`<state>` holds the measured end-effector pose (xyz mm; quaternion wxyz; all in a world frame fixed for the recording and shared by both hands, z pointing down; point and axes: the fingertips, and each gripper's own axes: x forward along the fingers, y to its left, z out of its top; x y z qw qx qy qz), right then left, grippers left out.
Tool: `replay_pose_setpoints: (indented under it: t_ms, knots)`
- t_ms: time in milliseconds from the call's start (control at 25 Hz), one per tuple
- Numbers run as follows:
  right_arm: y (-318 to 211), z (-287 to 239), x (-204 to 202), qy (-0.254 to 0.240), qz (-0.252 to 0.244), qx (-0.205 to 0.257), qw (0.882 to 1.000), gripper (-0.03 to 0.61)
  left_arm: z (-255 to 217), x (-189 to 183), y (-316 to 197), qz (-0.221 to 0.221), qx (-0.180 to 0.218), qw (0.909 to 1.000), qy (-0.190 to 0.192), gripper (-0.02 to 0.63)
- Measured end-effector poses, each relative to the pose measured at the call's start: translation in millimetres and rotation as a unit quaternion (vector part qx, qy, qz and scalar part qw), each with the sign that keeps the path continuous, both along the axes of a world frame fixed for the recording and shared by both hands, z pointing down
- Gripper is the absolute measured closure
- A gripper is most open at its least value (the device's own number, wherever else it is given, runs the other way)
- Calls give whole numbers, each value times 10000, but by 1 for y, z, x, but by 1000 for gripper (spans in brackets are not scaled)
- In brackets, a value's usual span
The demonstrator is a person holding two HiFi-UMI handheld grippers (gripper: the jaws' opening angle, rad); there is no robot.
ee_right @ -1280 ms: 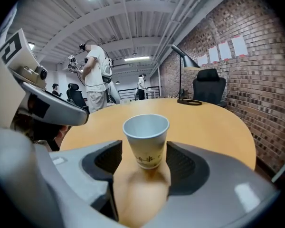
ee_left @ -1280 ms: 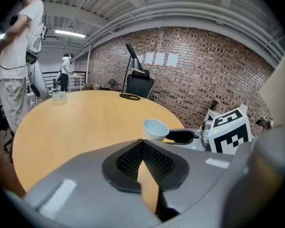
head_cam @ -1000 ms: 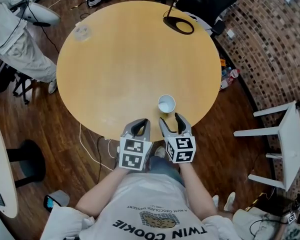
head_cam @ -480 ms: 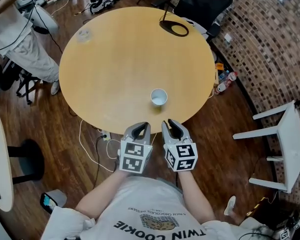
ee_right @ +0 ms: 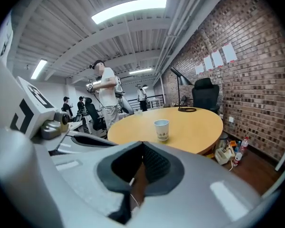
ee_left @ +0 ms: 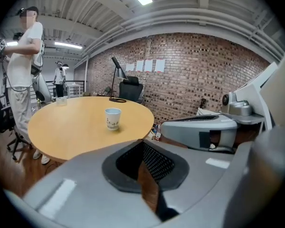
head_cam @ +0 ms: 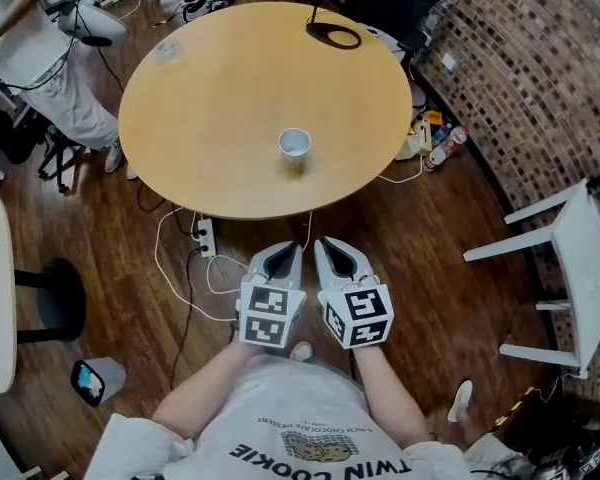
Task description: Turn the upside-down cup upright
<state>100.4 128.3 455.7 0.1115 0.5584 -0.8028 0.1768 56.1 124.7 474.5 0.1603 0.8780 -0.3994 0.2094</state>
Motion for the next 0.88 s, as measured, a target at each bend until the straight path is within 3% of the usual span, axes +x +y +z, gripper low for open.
replay_pose_setpoints:
  t_ms: [520, 880]
  knots:
    - [127, -14, -5, -126, -236, -94, 9996, 575, -29, -5, 120, -334, 273, 9991, -52, 612]
    - [97, -20, -34, -254, -219, -137, 9993, 575, -31, -33, 95, -285, 176, 9993, -138, 612]
